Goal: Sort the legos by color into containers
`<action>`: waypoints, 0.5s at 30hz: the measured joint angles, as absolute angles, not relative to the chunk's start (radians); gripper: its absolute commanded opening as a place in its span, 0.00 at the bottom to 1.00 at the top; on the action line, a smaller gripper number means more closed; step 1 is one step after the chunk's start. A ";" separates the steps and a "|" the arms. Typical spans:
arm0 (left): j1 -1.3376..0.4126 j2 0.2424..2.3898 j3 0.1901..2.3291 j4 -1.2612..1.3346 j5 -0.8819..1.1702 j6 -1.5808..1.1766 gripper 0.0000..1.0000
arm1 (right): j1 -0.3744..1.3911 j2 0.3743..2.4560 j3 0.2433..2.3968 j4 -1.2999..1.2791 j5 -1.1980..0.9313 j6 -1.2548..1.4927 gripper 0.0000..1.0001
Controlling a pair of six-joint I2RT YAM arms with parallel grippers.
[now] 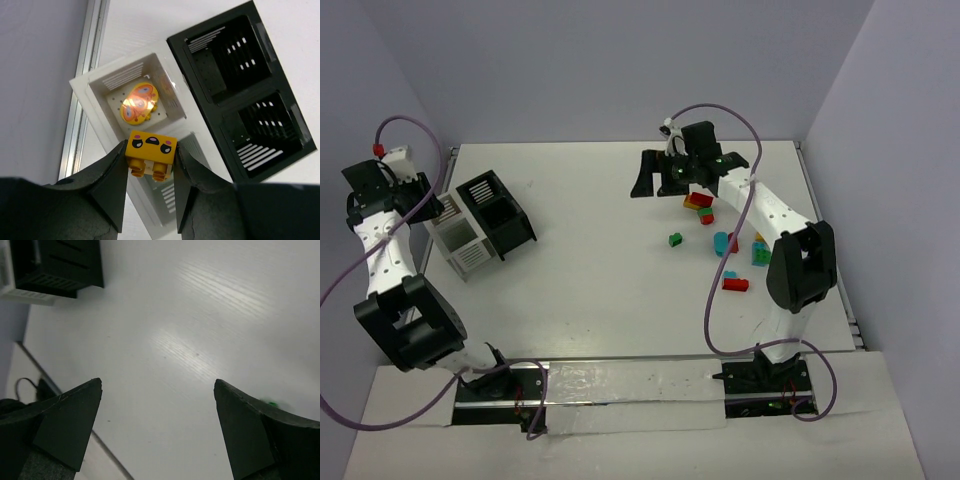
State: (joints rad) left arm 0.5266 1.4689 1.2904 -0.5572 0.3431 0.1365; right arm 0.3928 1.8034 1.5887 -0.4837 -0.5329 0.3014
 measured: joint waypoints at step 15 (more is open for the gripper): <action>0.526 1.649 1.363 -0.496 0.318 0.140 0.28 | 0.395 1.743 1.528 -0.581 -0.320 0.030 1.00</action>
